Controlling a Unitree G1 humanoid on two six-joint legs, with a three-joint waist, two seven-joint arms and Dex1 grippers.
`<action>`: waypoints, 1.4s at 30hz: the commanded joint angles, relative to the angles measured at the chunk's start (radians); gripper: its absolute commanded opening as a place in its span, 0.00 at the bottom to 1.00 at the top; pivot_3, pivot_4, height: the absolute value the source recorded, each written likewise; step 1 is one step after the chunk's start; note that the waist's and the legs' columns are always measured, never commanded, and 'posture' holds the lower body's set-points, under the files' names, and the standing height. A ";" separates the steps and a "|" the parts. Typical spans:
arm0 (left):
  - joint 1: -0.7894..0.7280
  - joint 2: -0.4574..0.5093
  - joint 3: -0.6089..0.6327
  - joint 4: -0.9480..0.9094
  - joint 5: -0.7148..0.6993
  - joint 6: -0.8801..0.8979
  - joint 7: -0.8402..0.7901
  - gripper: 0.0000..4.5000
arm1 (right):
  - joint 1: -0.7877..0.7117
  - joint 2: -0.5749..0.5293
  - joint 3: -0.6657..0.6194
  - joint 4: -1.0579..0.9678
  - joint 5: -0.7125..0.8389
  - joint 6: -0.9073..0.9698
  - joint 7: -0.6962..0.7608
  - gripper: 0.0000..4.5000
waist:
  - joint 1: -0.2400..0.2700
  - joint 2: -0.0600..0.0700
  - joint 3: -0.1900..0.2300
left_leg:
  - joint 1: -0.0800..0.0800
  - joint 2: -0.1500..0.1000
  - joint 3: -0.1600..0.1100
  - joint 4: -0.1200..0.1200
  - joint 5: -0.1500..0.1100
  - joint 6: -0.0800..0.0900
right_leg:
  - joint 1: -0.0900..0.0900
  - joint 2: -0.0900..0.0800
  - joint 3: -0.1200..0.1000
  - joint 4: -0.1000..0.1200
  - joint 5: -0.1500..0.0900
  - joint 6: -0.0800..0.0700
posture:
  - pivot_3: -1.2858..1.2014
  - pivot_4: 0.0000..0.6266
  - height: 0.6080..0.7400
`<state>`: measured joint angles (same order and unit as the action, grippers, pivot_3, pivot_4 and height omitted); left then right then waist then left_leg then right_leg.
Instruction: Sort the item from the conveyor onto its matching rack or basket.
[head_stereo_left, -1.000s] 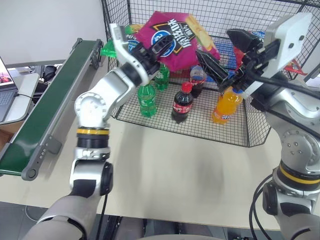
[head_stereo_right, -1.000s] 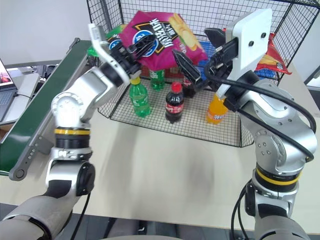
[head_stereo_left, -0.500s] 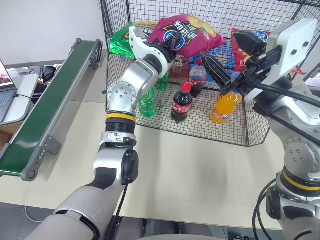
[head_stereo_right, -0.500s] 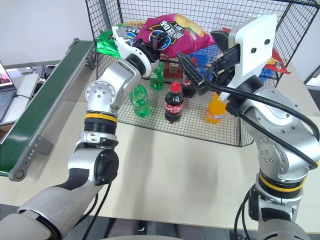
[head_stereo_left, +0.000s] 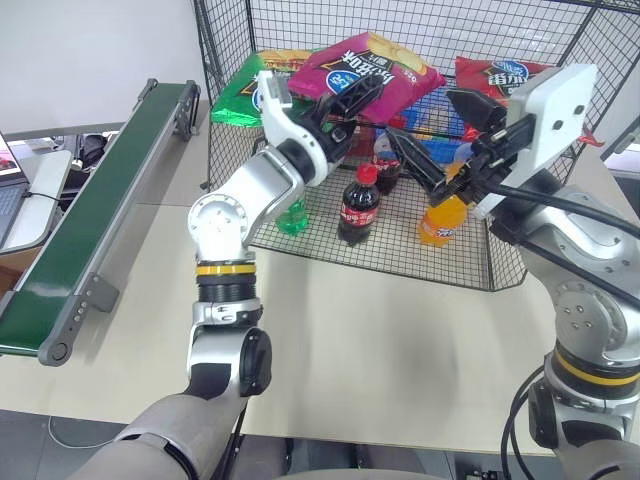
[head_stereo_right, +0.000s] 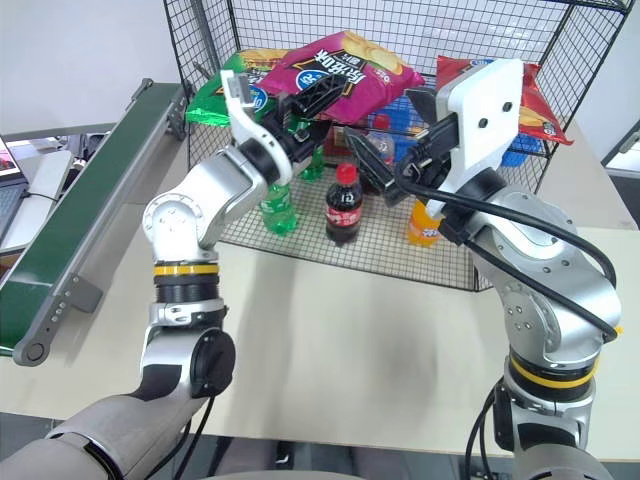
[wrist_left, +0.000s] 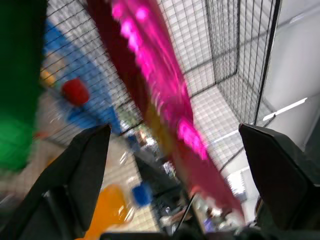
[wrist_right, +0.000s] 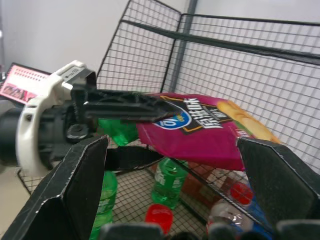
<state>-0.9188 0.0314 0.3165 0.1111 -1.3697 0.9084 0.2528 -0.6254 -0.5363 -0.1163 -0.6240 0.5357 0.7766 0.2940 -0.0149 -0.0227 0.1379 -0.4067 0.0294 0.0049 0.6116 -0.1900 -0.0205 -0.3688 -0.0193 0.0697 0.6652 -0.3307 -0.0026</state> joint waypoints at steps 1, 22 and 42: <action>0.030 0.057 0.002 -0.140 -0.114 0.078 0.044 0.99 | -0.038 0.004 0.020 0.019 -0.020 -0.070 0.042 1.00 | 0.000 0.000 0.000 | 0.000 0.000 0.000 0.000 0.000 0.000 | 0.000 0.000 0.000 0.000 0.000 0.000 | 0.52 0.24 1.00; 0.252 0.952 -0.137 -0.548 0.463 -0.177 -0.885 0.99 | -0.269 -0.111 0.328 0.415 -0.566 -0.784 0.344 1.00 | 0.001 0.002 0.001 | 0.002 0.004 0.000 -0.003 -0.001 0.001 | -0.001 0.005 0.001 -0.002 0.000 0.000 | 0.52 0.24 1.00; 0.230 0.860 -0.164 -0.527 0.602 -0.206 -0.937 1.00 | -0.289 -0.120 0.351 0.475 -0.797 -0.722 0.415 0.01 | -0.003 0.002 0.001 | 0.000 0.005 -0.001 -0.001 -0.003 0.005 | -0.002 0.006 0.001 0.002 0.000 -0.001 | 0.52 0.24 1.00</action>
<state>-0.6618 0.8919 0.1383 -0.4132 -0.7774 0.7019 -0.6809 -0.9106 -0.6427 0.2626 -0.1356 -0.2456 0.0635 0.7169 -0.0179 -0.0204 0.1393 -0.4065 0.0342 0.0039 0.6109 -0.1933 -0.0153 -0.3710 -0.0136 0.0706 0.6670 -0.3306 -0.0032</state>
